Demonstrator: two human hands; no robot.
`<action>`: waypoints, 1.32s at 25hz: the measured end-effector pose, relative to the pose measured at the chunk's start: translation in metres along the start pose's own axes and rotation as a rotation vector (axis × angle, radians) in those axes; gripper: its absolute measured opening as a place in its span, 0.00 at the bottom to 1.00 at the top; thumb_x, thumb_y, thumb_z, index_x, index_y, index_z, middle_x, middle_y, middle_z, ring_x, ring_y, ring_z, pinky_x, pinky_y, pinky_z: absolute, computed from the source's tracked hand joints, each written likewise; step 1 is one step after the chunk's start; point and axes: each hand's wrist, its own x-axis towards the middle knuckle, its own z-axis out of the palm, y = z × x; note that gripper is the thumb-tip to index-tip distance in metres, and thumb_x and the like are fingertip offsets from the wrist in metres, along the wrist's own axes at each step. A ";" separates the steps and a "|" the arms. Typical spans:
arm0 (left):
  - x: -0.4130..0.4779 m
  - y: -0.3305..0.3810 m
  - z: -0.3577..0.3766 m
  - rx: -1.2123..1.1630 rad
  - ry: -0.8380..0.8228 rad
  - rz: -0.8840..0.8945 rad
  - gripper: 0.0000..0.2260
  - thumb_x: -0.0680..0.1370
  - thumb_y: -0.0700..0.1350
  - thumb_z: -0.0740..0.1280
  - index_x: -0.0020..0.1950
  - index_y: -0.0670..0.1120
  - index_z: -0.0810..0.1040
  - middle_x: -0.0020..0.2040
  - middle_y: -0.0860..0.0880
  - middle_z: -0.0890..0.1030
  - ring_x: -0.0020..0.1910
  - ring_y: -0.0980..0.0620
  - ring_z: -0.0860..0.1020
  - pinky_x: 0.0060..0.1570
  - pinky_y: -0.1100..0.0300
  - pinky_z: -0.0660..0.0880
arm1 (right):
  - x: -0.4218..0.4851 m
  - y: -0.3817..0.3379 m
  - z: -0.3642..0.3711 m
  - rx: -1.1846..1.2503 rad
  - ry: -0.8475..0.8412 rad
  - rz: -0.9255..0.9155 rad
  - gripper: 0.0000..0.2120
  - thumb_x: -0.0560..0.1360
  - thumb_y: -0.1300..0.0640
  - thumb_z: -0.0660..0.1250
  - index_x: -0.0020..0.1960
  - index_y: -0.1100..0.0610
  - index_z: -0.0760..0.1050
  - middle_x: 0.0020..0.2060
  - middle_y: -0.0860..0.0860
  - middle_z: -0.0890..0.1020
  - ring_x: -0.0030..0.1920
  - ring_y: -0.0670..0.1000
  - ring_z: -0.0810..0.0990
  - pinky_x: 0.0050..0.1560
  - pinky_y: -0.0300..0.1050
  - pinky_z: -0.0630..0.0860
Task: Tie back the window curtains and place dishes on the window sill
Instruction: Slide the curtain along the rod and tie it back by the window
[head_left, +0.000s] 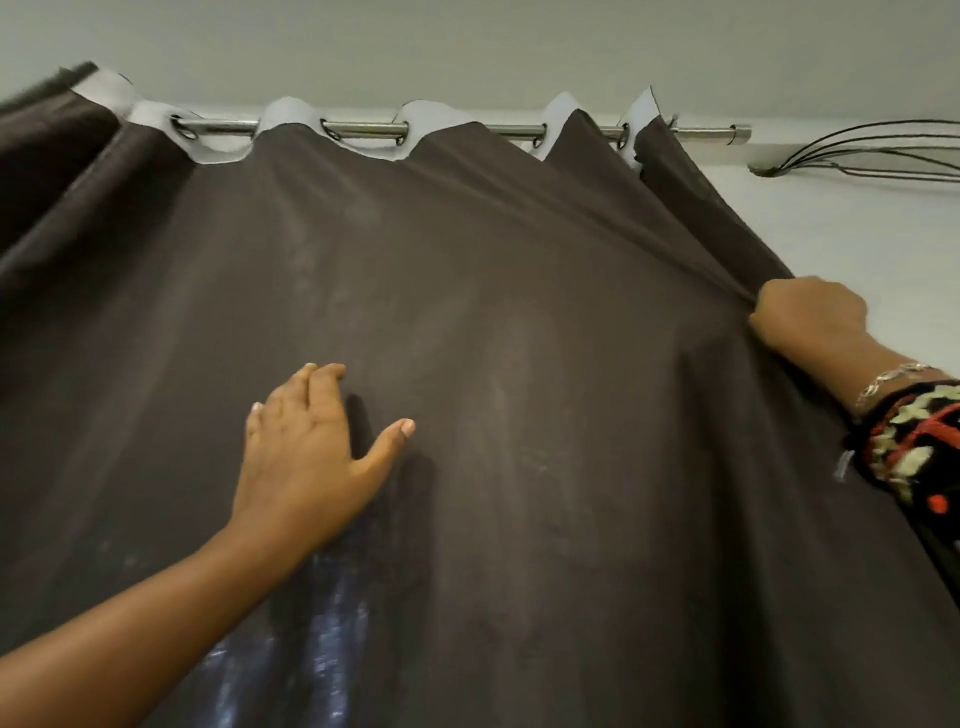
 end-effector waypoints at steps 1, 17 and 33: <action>0.000 -0.004 0.001 0.011 -0.019 -0.015 0.35 0.72 0.63 0.61 0.71 0.43 0.60 0.72 0.42 0.63 0.72 0.44 0.59 0.71 0.45 0.55 | 0.000 0.003 -0.001 0.003 -0.006 0.010 0.15 0.77 0.64 0.56 0.60 0.66 0.73 0.58 0.67 0.75 0.58 0.67 0.73 0.57 0.54 0.69; 0.001 -0.098 -0.053 0.135 0.063 -0.005 0.32 0.74 0.61 0.60 0.71 0.42 0.62 0.71 0.41 0.65 0.71 0.44 0.61 0.70 0.49 0.60 | -0.104 -0.244 -0.060 0.490 0.046 -0.404 0.31 0.70 0.29 0.55 0.43 0.58 0.74 0.48 0.59 0.80 0.53 0.61 0.77 0.41 0.47 0.67; 0.002 -0.156 -0.084 0.065 -0.099 -0.549 0.26 0.73 0.57 0.67 0.60 0.39 0.70 0.56 0.38 0.76 0.54 0.38 0.74 0.50 0.49 0.73 | -0.096 -0.268 -0.045 0.612 -0.355 -0.254 0.19 0.73 0.44 0.63 0.54 0.59 0.76 0.52 0.57 0.80 0.53 0.59 0.79 0.48 0.45 0.73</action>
